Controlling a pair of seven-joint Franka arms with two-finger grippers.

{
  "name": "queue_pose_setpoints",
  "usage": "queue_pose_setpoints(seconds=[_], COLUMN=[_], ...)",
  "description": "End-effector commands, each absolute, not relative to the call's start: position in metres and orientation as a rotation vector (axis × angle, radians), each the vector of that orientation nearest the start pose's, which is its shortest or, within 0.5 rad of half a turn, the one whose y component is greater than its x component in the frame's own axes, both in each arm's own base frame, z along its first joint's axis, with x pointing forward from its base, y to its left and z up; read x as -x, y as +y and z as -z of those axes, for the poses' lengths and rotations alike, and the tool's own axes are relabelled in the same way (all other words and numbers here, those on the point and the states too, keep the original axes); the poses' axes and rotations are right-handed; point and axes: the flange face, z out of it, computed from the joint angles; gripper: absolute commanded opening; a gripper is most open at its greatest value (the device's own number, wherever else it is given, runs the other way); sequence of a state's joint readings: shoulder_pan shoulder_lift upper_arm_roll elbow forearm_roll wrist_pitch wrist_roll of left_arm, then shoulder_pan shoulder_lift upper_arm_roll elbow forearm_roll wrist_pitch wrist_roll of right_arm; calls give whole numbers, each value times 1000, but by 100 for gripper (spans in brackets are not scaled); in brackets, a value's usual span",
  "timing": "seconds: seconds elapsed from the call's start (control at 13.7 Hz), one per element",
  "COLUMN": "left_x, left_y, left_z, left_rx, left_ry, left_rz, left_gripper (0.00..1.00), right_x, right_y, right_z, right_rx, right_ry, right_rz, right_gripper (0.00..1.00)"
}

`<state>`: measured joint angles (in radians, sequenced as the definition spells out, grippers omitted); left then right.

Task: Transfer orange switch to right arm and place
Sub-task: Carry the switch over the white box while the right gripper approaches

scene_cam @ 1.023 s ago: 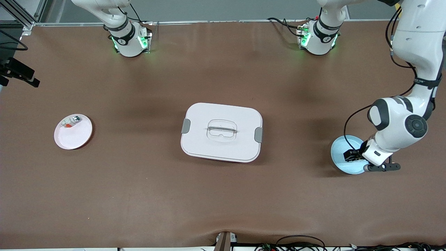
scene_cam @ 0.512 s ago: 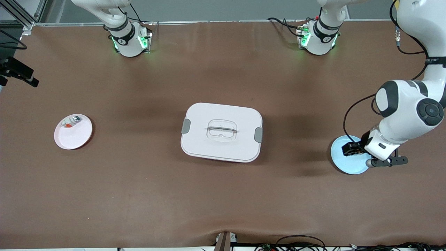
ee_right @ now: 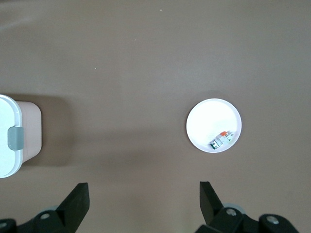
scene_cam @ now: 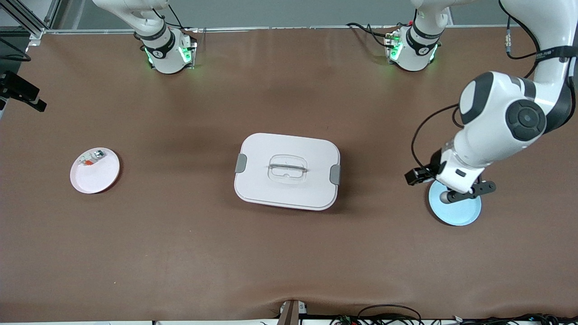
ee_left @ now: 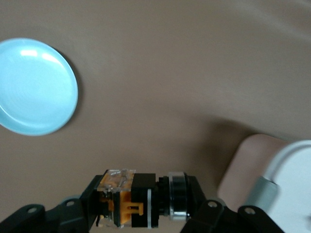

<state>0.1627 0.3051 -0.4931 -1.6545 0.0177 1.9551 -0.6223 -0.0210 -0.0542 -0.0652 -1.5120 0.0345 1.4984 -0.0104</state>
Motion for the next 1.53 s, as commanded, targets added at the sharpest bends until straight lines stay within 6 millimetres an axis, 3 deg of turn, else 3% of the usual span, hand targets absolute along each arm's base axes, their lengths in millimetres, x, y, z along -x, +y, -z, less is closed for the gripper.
queue_pose_setpoints(seconds=[0.0,0.29,0.44,0.73,1.02,1.17,1.46], left_x=[-608,-586,-571,-564,-557,-548,-534], left_y=[-221,-294,-338,-395,-452,-476,-520], left_z=[-485,-524,-535,-552,-539,-528,-519], left_rx=[3270,3287,3254,3074,2908,2839,2767], left_ry=[-712,-1065,-1264,-1663,-1968,-2053,-2172], left_rz=[-135,-269,-435,-621,-769,-824,-930], left_gripper=[0,0,0,0,0,0,0], right_x=[-528,-528,-528,-529,-512,-500,-495], right_y=[-43,-30,-19,2,51,77,128], right_z=[-670,-658,-643,-614,-595,-579,-553], right_rx=[3089,2990,2908,2708,2532,2468,2383], right_ry=[90,27,41,129,258,305,356], right_rz=[40,0,-37,-48,-23,10,15], right_gripper=[100,100,100,100,100,100,100])
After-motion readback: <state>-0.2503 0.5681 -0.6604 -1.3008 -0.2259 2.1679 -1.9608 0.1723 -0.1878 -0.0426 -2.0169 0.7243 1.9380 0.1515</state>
